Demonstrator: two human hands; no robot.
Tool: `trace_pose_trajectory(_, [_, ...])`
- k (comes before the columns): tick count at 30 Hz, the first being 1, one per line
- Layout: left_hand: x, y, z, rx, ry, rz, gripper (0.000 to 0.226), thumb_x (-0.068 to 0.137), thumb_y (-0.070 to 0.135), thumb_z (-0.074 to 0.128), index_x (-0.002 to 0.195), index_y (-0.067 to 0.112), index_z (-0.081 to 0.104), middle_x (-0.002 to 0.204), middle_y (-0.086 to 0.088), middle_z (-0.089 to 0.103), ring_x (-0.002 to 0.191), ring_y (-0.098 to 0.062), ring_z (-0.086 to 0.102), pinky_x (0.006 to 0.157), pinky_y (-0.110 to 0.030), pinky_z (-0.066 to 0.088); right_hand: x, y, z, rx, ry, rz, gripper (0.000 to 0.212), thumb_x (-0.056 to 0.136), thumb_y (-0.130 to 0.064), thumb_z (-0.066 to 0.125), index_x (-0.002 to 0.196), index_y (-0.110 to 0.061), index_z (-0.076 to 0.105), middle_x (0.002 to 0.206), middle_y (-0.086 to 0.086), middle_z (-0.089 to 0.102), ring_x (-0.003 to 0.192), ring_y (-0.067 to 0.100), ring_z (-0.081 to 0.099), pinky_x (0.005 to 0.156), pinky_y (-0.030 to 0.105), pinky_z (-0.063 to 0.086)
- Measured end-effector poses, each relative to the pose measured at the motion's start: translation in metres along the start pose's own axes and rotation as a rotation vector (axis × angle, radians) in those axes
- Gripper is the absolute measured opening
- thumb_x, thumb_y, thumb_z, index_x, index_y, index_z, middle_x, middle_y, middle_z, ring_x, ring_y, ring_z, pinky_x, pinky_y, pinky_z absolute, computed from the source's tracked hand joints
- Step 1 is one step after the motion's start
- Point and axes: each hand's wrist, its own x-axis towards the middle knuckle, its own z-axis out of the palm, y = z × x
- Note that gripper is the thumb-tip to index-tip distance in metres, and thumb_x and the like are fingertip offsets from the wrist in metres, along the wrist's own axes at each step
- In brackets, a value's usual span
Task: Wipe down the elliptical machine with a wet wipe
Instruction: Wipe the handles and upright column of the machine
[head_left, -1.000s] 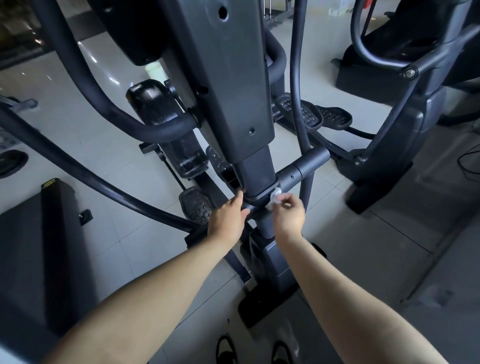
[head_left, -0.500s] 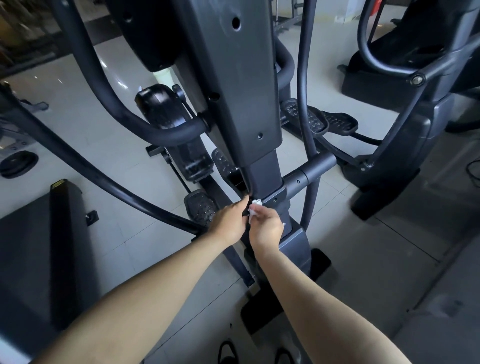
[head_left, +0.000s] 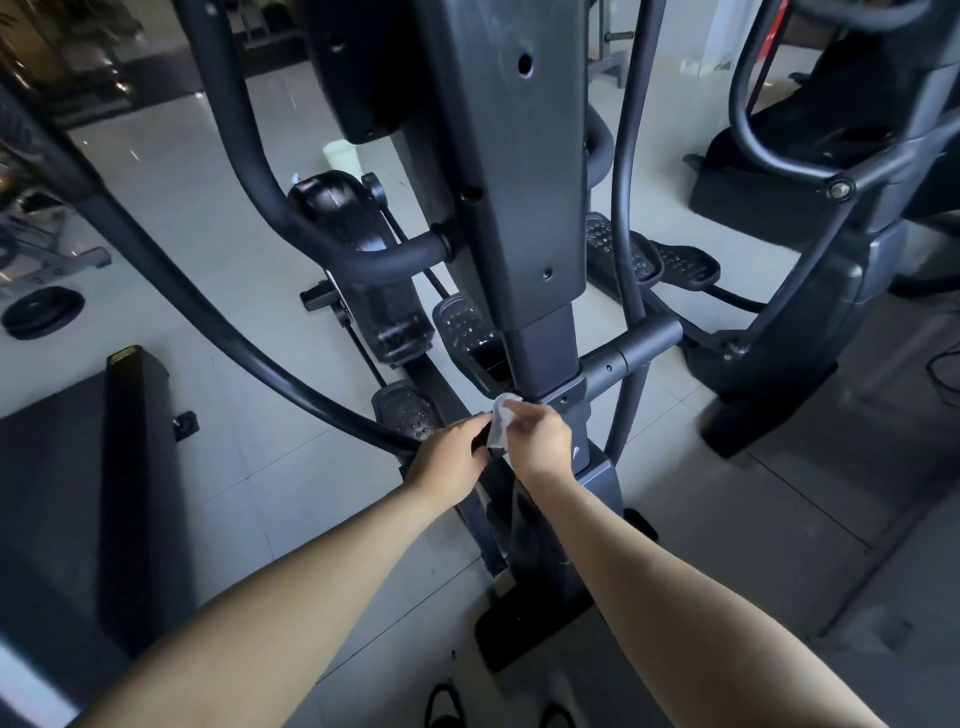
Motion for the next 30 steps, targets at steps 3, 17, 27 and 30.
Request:
trace_pose_trajectory(3, [-0.005,-0.003,0.005,-0.045,0.015,-0.018,0.047,0.097,0.013,0.053,0.136,0.04,0.056,0.122,0.01,0.07,0.108,-0.021,0.065,0.081,-0.03,0.051,-0.008,0.001,0.016,-0.048,-0.072,-0.029,0.027,0.091,-0.001,0.053,0.069,-0.013,0.063,0.08,0.001,0.059,0.073,0.01,0.056,0.062,0.011,0.039])
trace_pose_trajectory(17, [-0.026,0.005,0.026,-0.207,0.061,0.041,0.014,0.1,0.033,0.062,0.109,0.027,0.07,0.107,0.019,0.07,0.101,-0.005,0.064,0.084,-0.019,0.049,-0.055,0.03,-0.022,0.875,-0.138,0.368,0.018,0.093,0.009,0.054,0.095,-0.008,0.062,0.09,0.013,0.072,0.08,0.02,0.071,0.082,0.029,0.057])
trace_pose_trajectory(27, [-0.002,0.026,0.071,-0.569,-0.053,-0.245,0.011,0.095,0.016,0.068,0.098,0.027,0.068,0.097,0.011,0.075,0.092,-0.009,0.071,0.086,-0.026,0.056,-0.045,0.068,-0.034,0.807,-0.006,0.409,0.012,0.096,0.006,0.057,0.101,0.0,0.067,0.092,0.013,0.073,0.08,0.018,0.072,0.079,0.028,0.06])
trace_pose_trajectory(30, [0.001,0.019,0.084,-0.51,-0.124,-0.27,0.014,0.098,0.013,0.062,0.106,0.023,0.07,0.093,0.011,0.075,0.089,-0.013,0.069,0.082,-0.023,0.053,-0.03,0.079,-0.037,0.783,0.108,0.43,0.017,0.092,0.01,0.061,0.087,-0.007,0.063,0.089,0.013,0.07,0.076,0.021,0.068,0.072,0.026,0.058])
